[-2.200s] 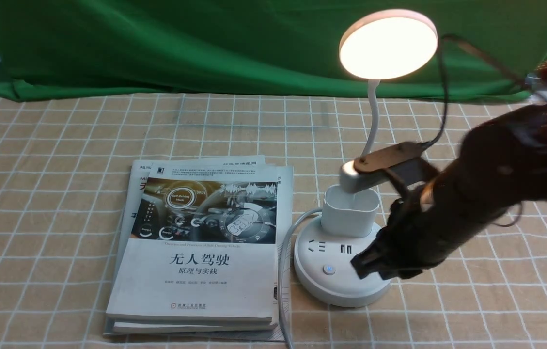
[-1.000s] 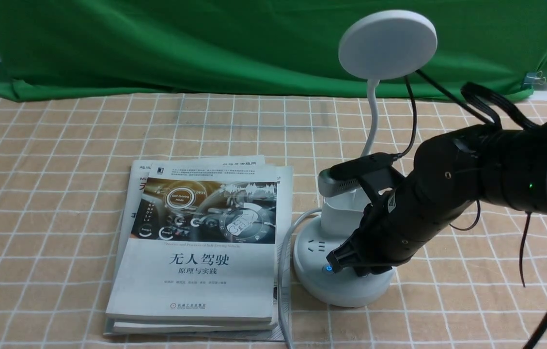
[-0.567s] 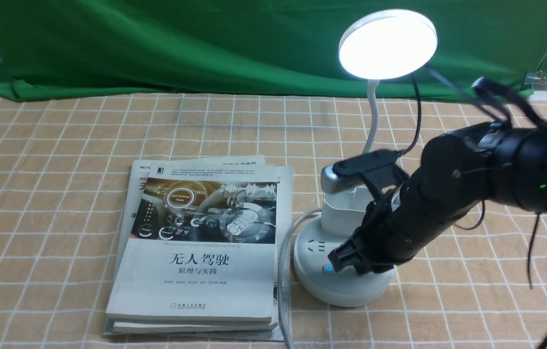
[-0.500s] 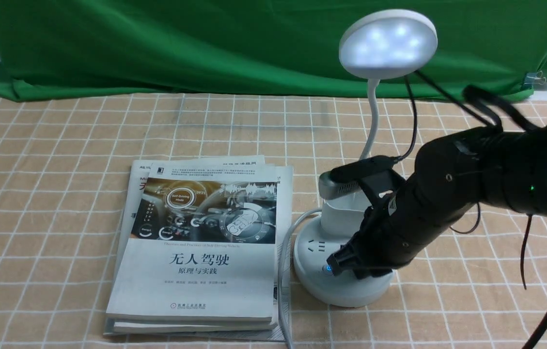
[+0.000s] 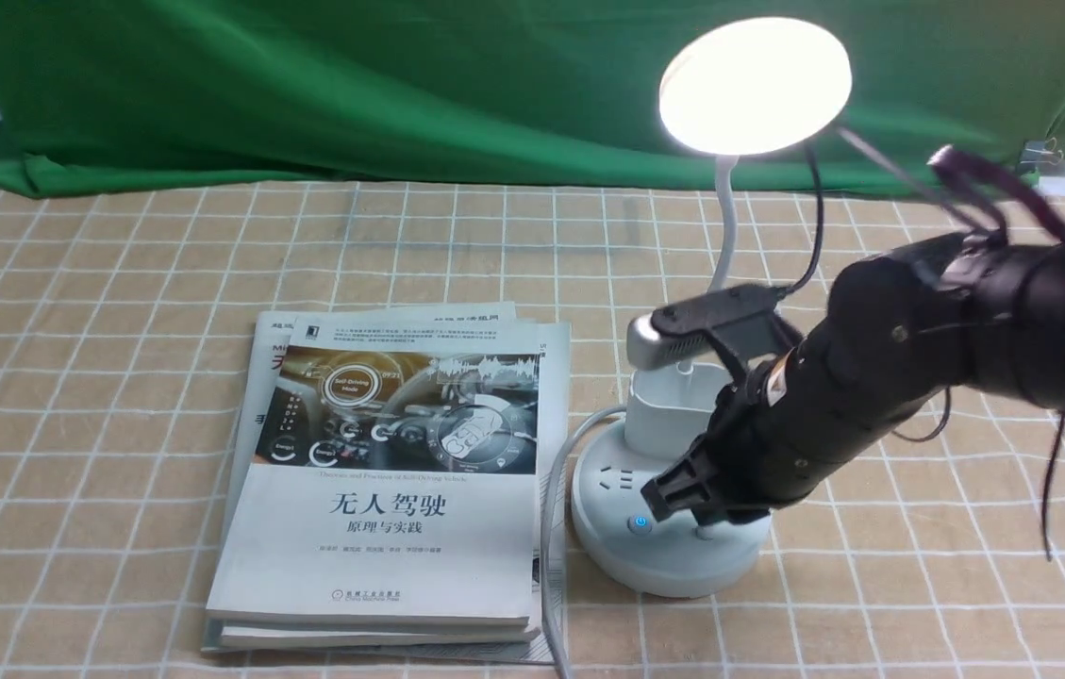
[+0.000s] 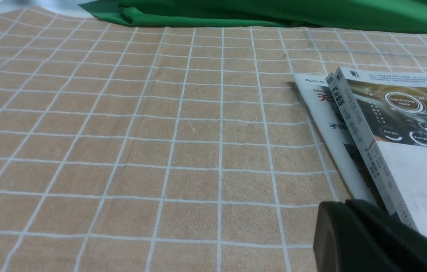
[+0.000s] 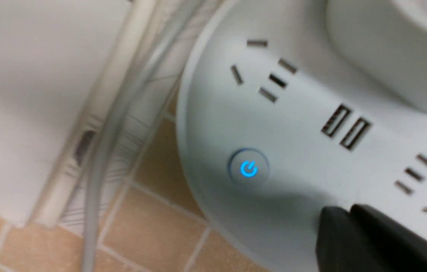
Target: Turn off the desk lamp on the light coffee tablecloth by hand.
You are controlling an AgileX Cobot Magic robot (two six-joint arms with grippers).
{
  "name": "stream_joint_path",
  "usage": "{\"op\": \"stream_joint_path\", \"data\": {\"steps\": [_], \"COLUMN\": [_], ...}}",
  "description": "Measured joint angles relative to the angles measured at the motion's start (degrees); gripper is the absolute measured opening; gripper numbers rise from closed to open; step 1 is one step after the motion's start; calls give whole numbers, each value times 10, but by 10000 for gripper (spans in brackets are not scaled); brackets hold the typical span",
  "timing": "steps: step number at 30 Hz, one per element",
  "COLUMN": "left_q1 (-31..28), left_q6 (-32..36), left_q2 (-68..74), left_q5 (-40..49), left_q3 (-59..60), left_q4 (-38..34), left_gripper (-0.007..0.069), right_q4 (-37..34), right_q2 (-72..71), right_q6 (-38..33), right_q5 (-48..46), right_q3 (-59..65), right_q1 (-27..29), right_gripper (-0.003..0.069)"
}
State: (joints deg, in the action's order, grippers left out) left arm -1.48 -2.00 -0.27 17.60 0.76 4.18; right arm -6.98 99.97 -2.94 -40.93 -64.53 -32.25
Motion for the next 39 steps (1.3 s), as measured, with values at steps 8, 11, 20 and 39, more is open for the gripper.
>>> {"op": "stream_joint_path", "data": {"steps": [8,11,20,39], "left_q1": [0,0,0,0], "left_q6": [1,1,1,0], "left_q2": [0,0,0,0], "left_q5": [0,0,0,0], "left_q3": [0,0,0,0], "left_q4": [0,0,0,0], "left_gripper": [4,4,4,4], "right_q4": [0,4,7,14], "right_q2": [18,38,35,-358], "right_q6": [0,0,0,2], "right_q5": [2,3,0,-46], "right_q3": [1,-2,-4,115], "right_q1": [0,0,0,-4], "right_gripper": [41,41,42,57]}}
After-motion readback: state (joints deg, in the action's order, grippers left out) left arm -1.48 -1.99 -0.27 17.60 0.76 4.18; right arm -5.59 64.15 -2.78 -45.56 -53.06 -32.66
